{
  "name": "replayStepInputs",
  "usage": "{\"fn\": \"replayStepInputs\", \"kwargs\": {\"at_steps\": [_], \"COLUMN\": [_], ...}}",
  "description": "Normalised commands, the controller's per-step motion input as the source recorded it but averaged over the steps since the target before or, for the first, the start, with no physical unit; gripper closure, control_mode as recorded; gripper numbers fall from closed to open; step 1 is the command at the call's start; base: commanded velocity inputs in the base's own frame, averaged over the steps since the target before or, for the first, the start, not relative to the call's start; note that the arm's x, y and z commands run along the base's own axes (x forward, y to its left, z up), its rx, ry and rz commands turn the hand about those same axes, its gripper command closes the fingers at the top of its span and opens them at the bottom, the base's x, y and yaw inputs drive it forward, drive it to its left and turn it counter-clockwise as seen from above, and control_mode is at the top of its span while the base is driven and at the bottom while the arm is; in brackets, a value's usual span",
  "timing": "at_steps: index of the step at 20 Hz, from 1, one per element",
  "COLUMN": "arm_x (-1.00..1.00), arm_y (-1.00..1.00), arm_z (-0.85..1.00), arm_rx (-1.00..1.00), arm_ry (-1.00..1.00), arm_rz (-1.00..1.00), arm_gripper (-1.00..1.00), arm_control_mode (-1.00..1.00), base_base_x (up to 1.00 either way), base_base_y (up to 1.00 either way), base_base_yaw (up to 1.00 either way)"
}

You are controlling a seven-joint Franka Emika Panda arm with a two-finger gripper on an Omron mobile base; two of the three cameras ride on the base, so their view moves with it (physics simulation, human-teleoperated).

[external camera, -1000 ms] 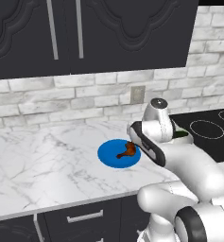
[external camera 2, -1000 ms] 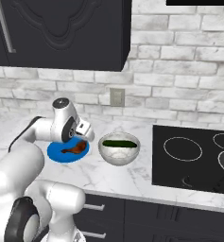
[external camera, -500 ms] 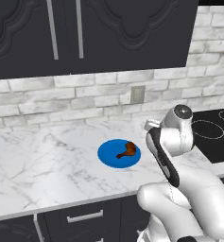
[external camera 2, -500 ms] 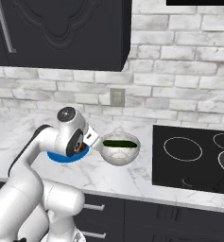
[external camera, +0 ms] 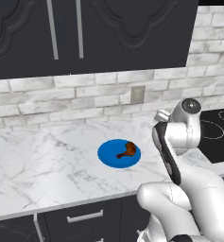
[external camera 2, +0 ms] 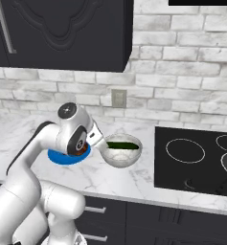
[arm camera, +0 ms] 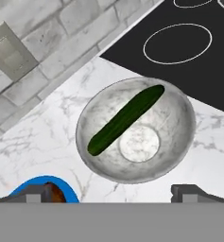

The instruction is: Place the chicken drumstick on the plate and place the cucumber on the same plate.

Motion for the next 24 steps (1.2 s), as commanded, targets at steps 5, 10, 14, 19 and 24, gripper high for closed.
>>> {"fn": "replayStepInputs", "kwargs": {"at_steps": [5, 10, 14, 19, 24], "arm_x": [-0.13, -0.04, 0.14, 0.31, 0.30], "arm_y": [-0.33, -0.41, -0.14, -0.02, -0.14], "arm_z": [0.32, 0.01, -0.13, -0.20, -0.18], "arm_rx": [0.01, 0.10, 0.13, 0.16, 0.18], "arm_ry": [0.10, 0.09, 0.07, 0.09, 0.13], "arm_rz": [-0.11, -0.03, -0.05, -0.11, -0.09], "arm_gripper": [-1.00, -1.00, -1.00, -1.00, -1.00], "arm_control_mode": [-1.00, -1.00, -1.00, -1.00, -1.00], "base_base_x": [0.00, 0.00, 0.00, 0.00, 0.00], "base_base_y": [0.00, 0.00, 0.00, 0.00, 0.00], "base_base_yaw": [0.00, 0.00, 0.00, 0.00, 0.00]}}
